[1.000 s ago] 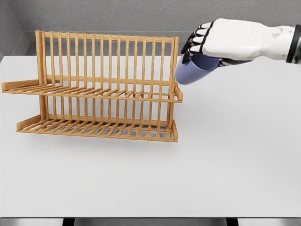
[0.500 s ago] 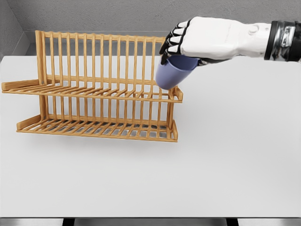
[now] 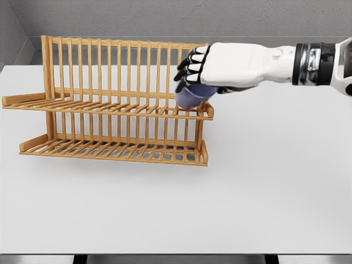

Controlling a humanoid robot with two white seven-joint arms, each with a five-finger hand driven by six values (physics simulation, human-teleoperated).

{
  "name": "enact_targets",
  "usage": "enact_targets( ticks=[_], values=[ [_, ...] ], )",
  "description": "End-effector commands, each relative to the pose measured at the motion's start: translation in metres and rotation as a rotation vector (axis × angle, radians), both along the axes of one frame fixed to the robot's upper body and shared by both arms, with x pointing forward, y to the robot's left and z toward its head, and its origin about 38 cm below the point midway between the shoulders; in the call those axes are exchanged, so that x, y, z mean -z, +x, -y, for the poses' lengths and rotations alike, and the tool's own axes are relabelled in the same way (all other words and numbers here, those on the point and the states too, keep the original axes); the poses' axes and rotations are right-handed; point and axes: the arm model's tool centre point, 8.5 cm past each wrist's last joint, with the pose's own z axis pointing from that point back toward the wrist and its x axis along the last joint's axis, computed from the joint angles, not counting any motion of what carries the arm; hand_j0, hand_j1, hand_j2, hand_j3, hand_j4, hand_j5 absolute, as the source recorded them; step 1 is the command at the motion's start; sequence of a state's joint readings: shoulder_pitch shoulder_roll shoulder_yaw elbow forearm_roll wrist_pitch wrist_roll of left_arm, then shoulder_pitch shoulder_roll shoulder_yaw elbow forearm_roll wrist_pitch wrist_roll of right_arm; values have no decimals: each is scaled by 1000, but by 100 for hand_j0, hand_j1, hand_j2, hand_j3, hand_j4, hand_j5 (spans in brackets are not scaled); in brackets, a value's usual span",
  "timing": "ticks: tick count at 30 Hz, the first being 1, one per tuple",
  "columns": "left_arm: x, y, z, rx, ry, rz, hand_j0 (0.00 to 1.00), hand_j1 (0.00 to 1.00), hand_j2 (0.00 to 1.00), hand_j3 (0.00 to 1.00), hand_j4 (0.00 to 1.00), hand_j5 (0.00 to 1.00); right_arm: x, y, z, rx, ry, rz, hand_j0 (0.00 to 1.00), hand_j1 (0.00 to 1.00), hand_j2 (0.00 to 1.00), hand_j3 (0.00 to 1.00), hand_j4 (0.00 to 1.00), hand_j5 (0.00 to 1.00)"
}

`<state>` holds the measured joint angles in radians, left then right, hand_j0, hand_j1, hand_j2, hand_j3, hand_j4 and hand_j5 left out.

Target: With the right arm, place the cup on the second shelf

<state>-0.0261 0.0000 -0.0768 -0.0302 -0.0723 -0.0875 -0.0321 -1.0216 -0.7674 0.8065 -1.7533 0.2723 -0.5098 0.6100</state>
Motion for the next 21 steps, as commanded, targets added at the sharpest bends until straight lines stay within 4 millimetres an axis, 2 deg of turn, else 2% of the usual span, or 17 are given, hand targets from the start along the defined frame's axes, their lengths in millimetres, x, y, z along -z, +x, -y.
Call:
enact_targets(
  ticks=[1, 7, 9, 10, 12, 14, 17, 18, 21],
  values=[
    [0, 0, 0, 0, 0, 0, 100, 100, 100, 100, 100, 100, 0, 0, 0, -2, -1, -3, 100, 100, 100, 100, 100, 100],
    [0, 0, 0, 0, 0, -1, 100, 100, 100, 100, 100, 100, -6, 0, 1, 0, 4, 14, 100, 100, 100, 100, 100, 100],
    [0, 0, 0, 0, 0, 0, 100, 100, 100, 100, 100, 100, -14, 1, 1, 1, 6, 33, 100, 100, 100, 100, 100, 100],
    [0, 0, 0, 0, 0, 0, 100, 100, 100, 100, 100, 100, -24, 2, 7, 18, 19, 56, 100, 100, 100, 100, 100, 100],
    [0, 0, 0, 0, 0, 0, 100, 100, 100, 100, 100, 100, -48, 1, 25, 54, 61, 114, 100, 100, 100, 100, 100, 100],
    [0, 0, 0, 0, 0, 0, 100, 100, 100, 100, 100, 100, -67, 0, 53, 117, 84, 162, 100, 100, 100, 100, 100, 100],
    [0, 0, 0, 0, 0, 0, 100, 100, 100, 100, 100, 100, -76, -6, 114, 266, 150, 190, 100, 100, 100, 100, 100, 100],
    [0, 0, 0, 0, 0, 0, 100, 100, 100, 100, 100, 100, -72, -8, 128, 301, 157, 182, 100, 100, 100, 100, 100, 100],
    [0, 0, 0, 0, 0, 0, 100, 100, 100, 100, 100, 100, -38, -12, 148, 355, 174, 107, 100, 100, 100, 100, 100, 100]
  ],
)
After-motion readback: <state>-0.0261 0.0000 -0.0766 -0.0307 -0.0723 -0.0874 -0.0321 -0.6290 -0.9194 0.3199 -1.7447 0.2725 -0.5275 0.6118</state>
